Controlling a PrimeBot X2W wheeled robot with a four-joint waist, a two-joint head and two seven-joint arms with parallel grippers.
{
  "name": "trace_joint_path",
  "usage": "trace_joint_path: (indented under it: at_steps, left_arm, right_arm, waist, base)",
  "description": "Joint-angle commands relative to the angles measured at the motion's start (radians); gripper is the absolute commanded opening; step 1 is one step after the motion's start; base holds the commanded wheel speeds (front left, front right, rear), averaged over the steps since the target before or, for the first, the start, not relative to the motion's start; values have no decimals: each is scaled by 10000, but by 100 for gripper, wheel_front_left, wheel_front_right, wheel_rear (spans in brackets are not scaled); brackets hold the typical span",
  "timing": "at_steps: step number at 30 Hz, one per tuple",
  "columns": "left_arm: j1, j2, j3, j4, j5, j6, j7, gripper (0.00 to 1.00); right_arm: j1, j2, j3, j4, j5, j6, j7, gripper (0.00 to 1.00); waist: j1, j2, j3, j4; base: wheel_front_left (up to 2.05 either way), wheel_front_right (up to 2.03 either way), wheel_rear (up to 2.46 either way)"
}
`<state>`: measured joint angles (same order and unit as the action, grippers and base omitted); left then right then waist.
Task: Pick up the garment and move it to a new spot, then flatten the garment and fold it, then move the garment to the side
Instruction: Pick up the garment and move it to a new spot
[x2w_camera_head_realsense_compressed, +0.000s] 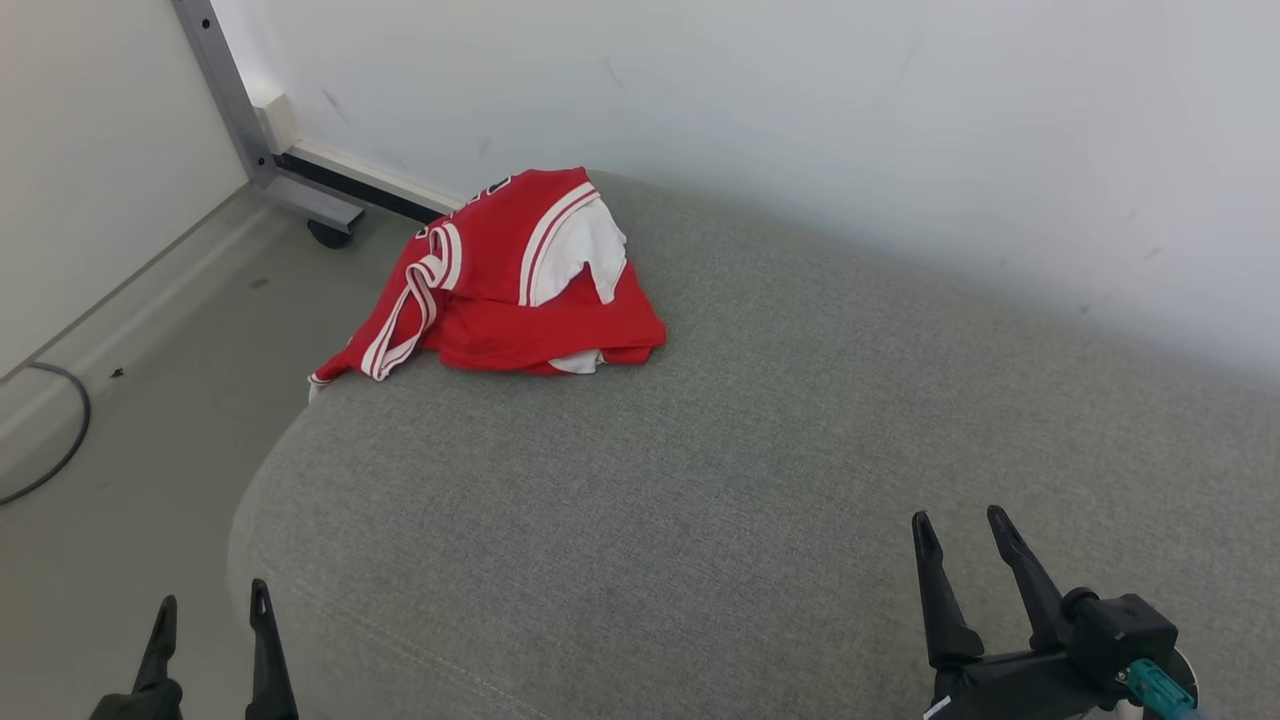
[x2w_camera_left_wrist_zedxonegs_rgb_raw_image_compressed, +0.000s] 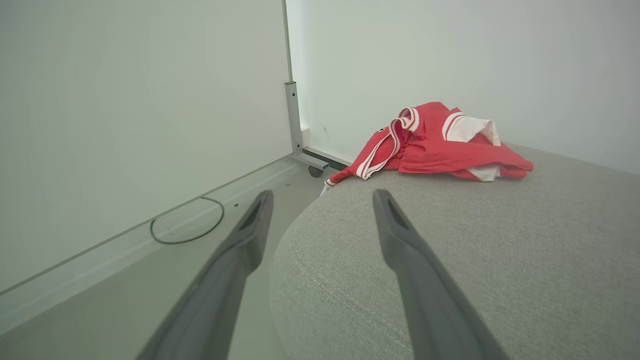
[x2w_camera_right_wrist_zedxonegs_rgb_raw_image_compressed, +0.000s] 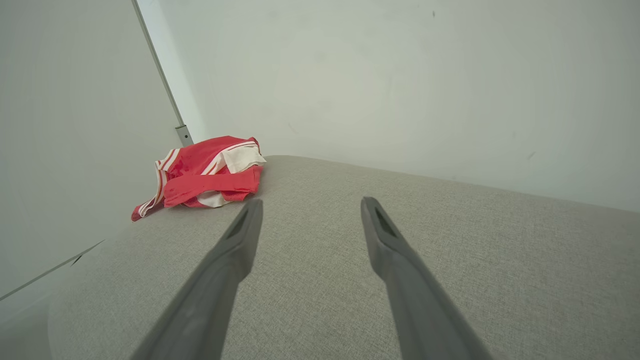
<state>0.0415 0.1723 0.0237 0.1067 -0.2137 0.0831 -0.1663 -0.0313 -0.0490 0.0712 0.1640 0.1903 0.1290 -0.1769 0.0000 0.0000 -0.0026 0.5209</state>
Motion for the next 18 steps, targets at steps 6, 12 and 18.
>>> trace_joint_path:
  at_steps: [6, 12, 18]
  left_arm:
    - [-184, -16, 87, 149, -100, 116, -118, 100]
    - [-944, 190, 44, 487, -207, -36, -31, 100]
    - [-2503, 366, 230, 896, -580, -229, -123, 100]
  right_arm:
    - [-54, -25, -118, -93, -162, 33, 64, 100]
    - [169, -20, -488, -344, -296, 33, 84, 100]
    - [-72, -25, -708, -777, -628, 33, 336, 100]
  waist:
    - [0, 0, 162, 10]
    - [0, 0, 269, -264]
    - [0, 0, 995, -1077]
  base:
    - [0, 0, 0]
    - [0, 0, 0]
    - [0, 0, 0]
